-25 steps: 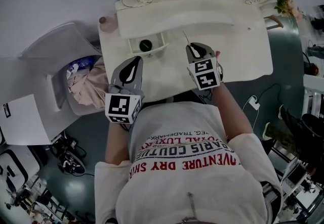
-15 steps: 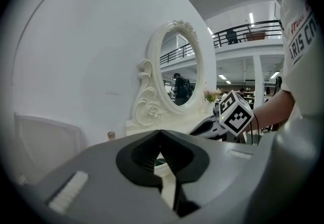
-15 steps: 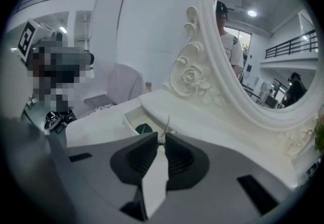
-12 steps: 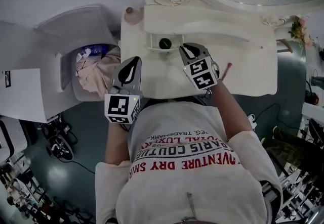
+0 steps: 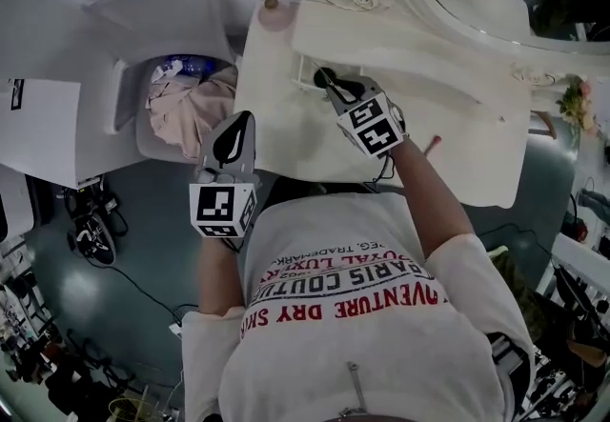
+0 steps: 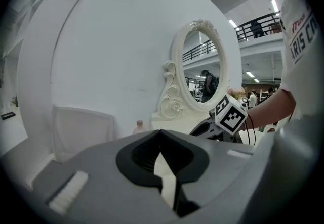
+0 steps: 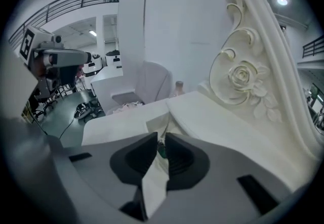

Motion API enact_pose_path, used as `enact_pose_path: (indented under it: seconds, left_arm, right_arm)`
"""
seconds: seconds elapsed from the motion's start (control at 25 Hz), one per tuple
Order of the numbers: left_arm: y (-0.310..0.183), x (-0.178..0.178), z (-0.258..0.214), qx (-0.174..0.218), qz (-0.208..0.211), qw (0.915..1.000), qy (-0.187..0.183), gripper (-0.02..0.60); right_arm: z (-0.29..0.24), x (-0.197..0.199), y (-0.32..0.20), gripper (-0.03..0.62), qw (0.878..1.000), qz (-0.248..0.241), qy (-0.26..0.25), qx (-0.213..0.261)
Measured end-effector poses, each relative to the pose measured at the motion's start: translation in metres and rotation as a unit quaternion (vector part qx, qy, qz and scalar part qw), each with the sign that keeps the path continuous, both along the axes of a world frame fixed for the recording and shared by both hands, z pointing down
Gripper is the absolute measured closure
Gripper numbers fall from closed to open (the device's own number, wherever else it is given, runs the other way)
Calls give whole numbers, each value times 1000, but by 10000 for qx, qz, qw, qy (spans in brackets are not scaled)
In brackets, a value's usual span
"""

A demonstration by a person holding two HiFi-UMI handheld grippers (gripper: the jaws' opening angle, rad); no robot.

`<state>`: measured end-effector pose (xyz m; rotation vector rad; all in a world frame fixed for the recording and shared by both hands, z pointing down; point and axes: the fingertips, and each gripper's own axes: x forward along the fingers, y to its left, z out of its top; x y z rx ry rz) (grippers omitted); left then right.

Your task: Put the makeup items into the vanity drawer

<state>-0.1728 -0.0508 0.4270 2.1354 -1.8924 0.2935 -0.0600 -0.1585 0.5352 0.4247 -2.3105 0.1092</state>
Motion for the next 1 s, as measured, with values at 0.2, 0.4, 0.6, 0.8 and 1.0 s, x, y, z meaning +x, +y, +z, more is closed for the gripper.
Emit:
enact_pose_path:
  seconds: [0.2, 0.4, 0.6, 0.8, 1.0]
  left_arm:
    - [7, 2, 3, -80, -236, 9997, 32, 571]
    - [0, 14, 5, -92, -65, 9999, 48, 571]
    - [-21, 34, 2, -54, 292, 9995, 75, 571]
    - [-47, 68, 2, -26, 911, 9958, 86, 571]
    - [-73, 111, -2, 25, 1632, 9866, 61, 571]
  right_arm:
    - [1, -2, -9, 393, 9997, 157, -183, -85]
    - [-2, 16, -16, 382, 9983, 523, -241, -3]
    - [-2, 52, -26, 382, 9943, 1029, -254, -75]
    - [5, 111, -31, 382, 9842, 1767, -105, -45]
    - [15, 179, -25, 382, 9666, 2556, 23, -171]
